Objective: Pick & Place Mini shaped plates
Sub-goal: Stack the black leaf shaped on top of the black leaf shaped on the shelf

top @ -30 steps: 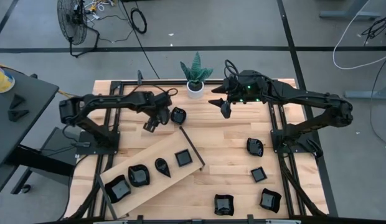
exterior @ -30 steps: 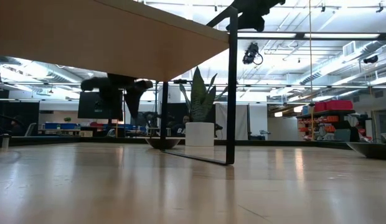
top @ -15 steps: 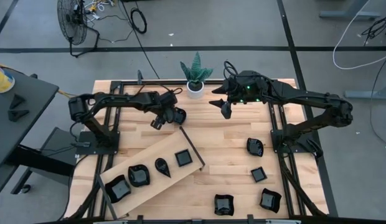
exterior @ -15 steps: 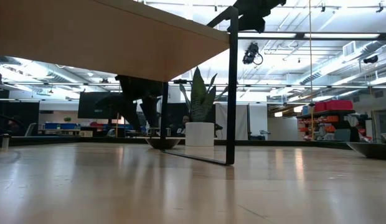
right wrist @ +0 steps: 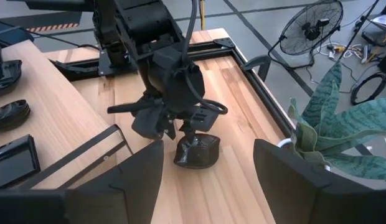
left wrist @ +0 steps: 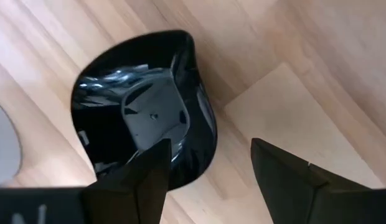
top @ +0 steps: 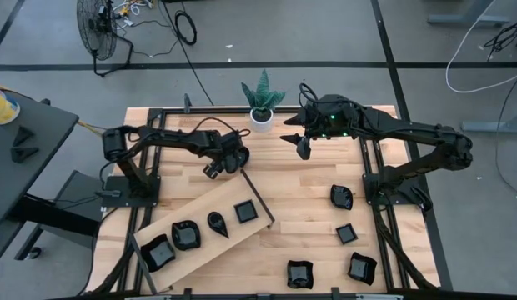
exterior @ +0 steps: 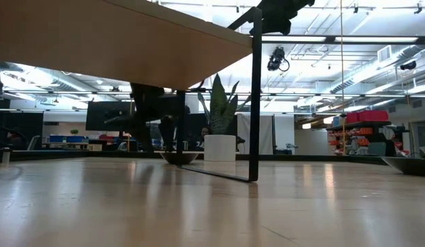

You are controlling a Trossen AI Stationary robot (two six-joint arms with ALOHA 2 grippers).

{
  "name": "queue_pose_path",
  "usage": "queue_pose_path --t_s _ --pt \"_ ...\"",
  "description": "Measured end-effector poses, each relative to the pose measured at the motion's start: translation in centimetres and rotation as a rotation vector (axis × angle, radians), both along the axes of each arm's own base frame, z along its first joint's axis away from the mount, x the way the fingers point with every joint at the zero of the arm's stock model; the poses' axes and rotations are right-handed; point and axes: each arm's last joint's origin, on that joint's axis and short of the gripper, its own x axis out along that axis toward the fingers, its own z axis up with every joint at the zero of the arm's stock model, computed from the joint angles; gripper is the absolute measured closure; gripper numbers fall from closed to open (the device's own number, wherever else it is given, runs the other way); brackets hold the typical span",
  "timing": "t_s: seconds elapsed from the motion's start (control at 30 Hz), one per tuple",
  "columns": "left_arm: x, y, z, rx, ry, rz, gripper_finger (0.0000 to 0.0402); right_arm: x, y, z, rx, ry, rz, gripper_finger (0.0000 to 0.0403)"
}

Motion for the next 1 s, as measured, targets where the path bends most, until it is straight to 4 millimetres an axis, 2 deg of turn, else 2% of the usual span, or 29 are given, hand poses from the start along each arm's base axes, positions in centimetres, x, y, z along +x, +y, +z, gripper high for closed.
queue_pose_path --t_s 0.23,0.63,1.0 --pt "0.0 0.05 -0.13 -0.008 0.002 0.001 0.0194 0.01 0.0 -0.01 -0.009 0.002 0.005 0.0152" --pt "0.02 -0.05 -0.13 -0.037 -0.005 -0.04 0.029 0.0 0.0 -0.03 -0.012 0.005 0.006 0.0152" --pt "0.02 -0.06 -0.07 -0.035 -0.007 -0.04 0.0394 0.01 -0.01 -0.05 -0.011 0.006 0.005 0.0152"
